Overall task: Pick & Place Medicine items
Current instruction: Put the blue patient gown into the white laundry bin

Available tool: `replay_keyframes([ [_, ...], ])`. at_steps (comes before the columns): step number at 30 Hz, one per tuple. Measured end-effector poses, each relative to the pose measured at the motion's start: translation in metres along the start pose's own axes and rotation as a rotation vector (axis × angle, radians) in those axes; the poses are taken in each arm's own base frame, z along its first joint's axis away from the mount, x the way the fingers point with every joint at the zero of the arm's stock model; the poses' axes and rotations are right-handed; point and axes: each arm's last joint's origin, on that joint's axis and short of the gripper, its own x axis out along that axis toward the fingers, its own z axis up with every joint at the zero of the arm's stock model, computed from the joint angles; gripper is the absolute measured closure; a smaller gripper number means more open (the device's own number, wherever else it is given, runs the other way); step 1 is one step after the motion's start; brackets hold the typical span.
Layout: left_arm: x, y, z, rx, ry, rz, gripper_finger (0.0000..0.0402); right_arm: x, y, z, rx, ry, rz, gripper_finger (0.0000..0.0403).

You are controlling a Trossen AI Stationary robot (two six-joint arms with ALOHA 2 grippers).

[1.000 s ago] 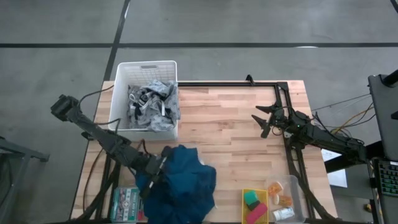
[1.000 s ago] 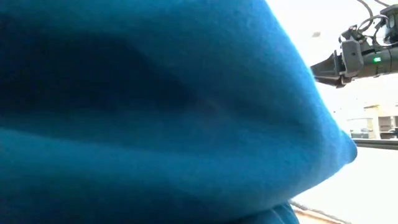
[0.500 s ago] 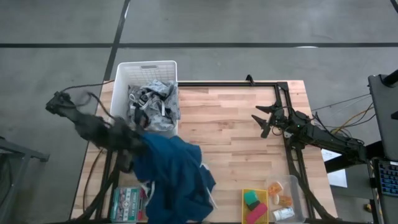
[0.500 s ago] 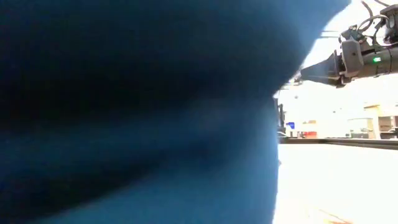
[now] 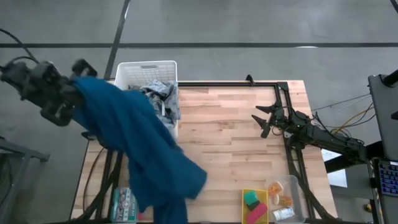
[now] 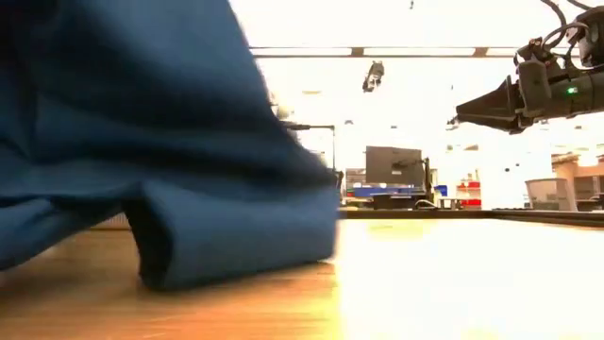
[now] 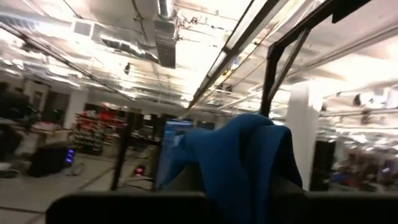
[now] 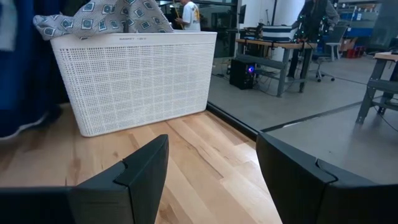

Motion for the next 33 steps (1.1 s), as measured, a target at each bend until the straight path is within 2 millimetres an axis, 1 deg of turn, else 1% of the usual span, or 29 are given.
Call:
replay_keyframes([
  [3, -0.013, 0.009, 0.009, 0.041, 0.001, 0.059, 0.0374, 0.0, 0.0, 0.0, 0.0, 0.0, 0.0, 0.0165],
  [6, -0.021, 0.017, 0.008, 0.076, 0.045, 0.187, 0.0374, 0.0, 0.0, 0.0, 0.0, 0.0, 0.0, 0.0165],
  [12, -0.03, 0.029, -0.013, 0.166, 0.22, 0.593, 0.0374, 0.0, 0.0, 0.0, 0.0, 0.0, 0.0, 0.0165],
  [15, -0.034, 0.032, -0.025, 0.19, 0.264, 0.734, 0.0374, 0.0, 0.0, 0.0, 0.0, 0.0, 0.0, 0.0165],
  [17, -0.036, 0.033, -0.035, 0.219, 0.301, 0.767, 0.0374, 0.0, 0.0, 0.0, 0.0, 0.0, 0.0, 0.0165],
  [22, -0.041, 0.035, -0.06, 0.268, 0.402, 0.786, 0.0374, 0.0, 0.0, 0.0, 0.0, 0.0, 0.0, 0.0165],
  [26, -0.046, 0.036, -0.083, 0.255, 0.453, 0.818, 0.0374, 0.0, 0.0, 0.0, 0.0, 0.0, 0.0, 0.0165],
  [33, -0.054, 0.039, -0.115, 0.196, 0.522, 0.858, 0.0374, 0.0, 0.0, 0.0, 0.0, 0.0, 0.0, 0.0165],
])
